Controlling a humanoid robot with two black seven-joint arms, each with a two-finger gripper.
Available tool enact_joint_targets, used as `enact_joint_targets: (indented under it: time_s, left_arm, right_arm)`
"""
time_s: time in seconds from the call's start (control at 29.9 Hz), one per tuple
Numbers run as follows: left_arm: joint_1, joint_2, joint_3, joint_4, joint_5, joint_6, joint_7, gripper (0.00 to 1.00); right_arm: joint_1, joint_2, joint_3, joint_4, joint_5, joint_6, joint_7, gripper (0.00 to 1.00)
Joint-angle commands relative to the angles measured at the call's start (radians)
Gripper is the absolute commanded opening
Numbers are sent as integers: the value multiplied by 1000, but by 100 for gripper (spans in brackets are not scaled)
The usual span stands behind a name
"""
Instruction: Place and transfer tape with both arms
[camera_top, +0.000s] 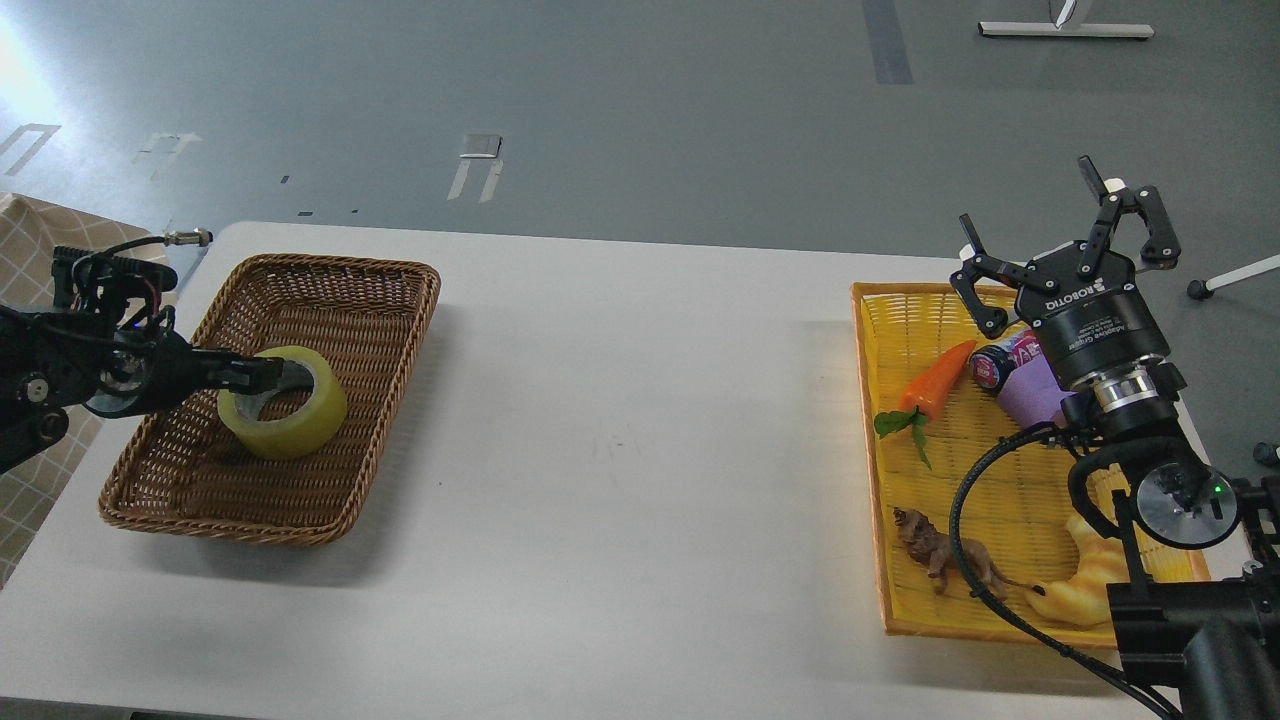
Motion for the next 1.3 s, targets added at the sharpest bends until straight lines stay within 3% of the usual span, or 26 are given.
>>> enact_joint_targets:
  time_s: [0.0,0.17,0.23,0.47,0.74,0.84,1.07,1.27]
  left_arm:
    - [-91,18,-1,-6,-127,-11,-2,74]
    - [-254,67,-16,-67,-324,-33,-4,77]
    - [-334,67,-62,-76,-509,-97,6,80]
    - [-380,-18,-170,-76,-1011,-131,4,96]
    - [-331,-186,-194,-53,-1359,-131,-4,98]
    - [-283,-252,-265,-33,-1436,-131,-7,98]
    - [-43,-449,-606,-24,-1458,-131,6,98]
    - [45,-551,-699,-24,-1456,-131,10,98]
  right_arm:
    - [0,0,0,2,0,0,0,99]
    - [0,0,-3,2,0,0,-1,99]
    - [5,0,-5,5,0,0,-9,99]
    - [28,0,-9,15,-2,0,-14,99]
    - [123,-3,-15,2,-8,0,-14,99]
    - [153,-35,-17,-5,-15,0,-15,99]
    - [218,-66,-63,-34,-18,0,-15,99]
    - [262,-77,-63,-86,-15,0,-14,100]
